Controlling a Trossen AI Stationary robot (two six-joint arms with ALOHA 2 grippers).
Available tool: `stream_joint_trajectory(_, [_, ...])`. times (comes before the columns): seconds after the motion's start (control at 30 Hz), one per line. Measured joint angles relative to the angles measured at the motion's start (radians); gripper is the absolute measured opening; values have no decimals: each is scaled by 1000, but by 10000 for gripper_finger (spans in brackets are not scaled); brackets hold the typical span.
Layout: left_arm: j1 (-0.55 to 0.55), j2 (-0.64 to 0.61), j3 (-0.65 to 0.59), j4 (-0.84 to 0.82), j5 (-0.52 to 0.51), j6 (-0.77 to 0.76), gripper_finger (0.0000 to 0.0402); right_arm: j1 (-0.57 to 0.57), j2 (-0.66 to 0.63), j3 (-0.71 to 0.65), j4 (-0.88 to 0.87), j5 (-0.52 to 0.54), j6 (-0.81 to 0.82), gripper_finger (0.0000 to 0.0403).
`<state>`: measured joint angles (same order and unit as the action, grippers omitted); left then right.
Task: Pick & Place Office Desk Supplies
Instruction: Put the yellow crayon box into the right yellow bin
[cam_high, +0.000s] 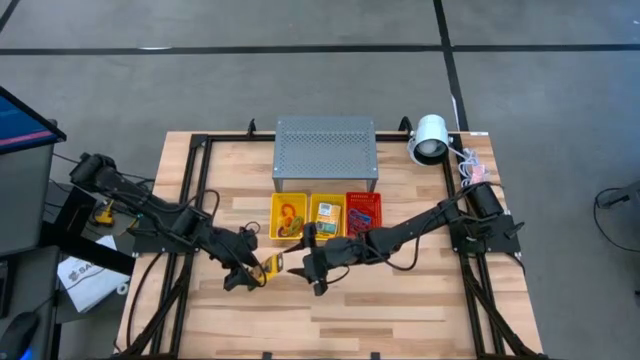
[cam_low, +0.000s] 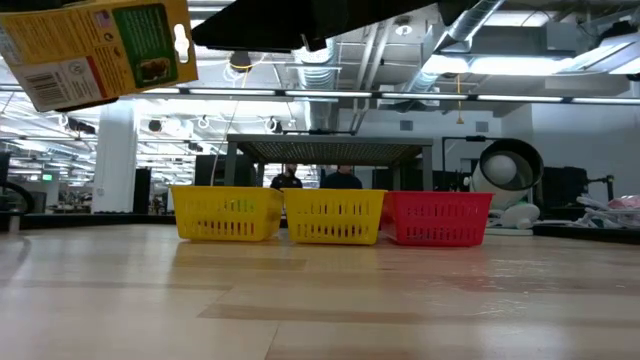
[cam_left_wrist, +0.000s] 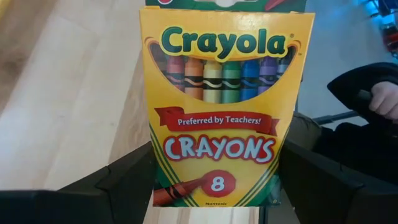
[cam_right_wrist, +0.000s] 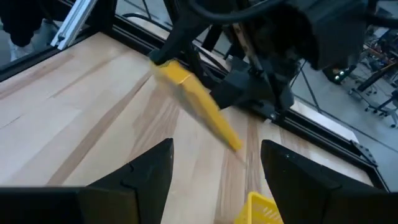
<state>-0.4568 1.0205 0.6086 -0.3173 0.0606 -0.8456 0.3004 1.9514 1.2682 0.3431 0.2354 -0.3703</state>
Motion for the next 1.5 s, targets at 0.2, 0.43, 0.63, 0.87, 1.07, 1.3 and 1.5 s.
stream_joint_trajectory(0.2, [0,38,0,37,19,1,301,0,0,0,25,-35,-4,208])
stream_joint_trajectory(0.43, [23,41,0,87,33,4,301,0,0,0,40,-81,1,165])
stream_joint_trajectory(0.63, [52,41,0,118,62,26,301,0,0,0,37,-81,4,145])
stream_joint_trajectory(0.87, [54,41,0,117,63,26,301,0,0,0,36,-81,19,106])
stream_joint_trajectory(1.07, [54,41,0,116,63,26,301,-1,0,0,34,-79,23,43])
stream_joint_trajectory(1.3, [54,41,0,116,63,26,301,-1,0,0,31,-77,22,7])
stream_joint_trajectory(1.5, [54,41,0,116,62,25,314,-1,0,0,24,-78,27,2])
